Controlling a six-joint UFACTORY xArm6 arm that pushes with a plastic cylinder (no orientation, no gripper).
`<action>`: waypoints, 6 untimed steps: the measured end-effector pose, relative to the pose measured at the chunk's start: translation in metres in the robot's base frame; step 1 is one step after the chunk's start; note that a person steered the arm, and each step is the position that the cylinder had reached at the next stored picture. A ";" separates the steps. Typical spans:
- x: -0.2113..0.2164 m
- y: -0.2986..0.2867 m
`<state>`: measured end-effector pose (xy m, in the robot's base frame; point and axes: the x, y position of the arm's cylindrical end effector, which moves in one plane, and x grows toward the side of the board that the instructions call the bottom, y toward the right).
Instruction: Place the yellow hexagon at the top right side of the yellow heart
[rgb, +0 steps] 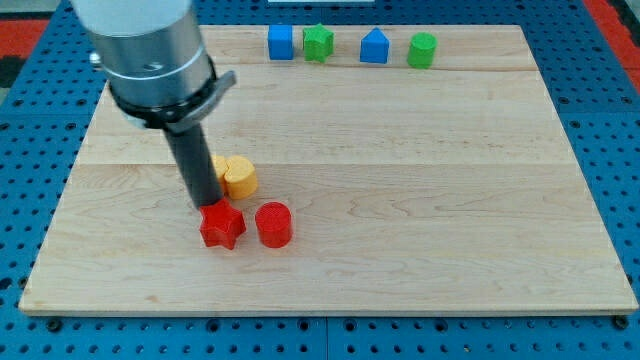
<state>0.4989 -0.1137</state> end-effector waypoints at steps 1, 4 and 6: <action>-0.007 0.022; -0.026 0.032; -0.010 -0.035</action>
<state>0.4888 -0.1487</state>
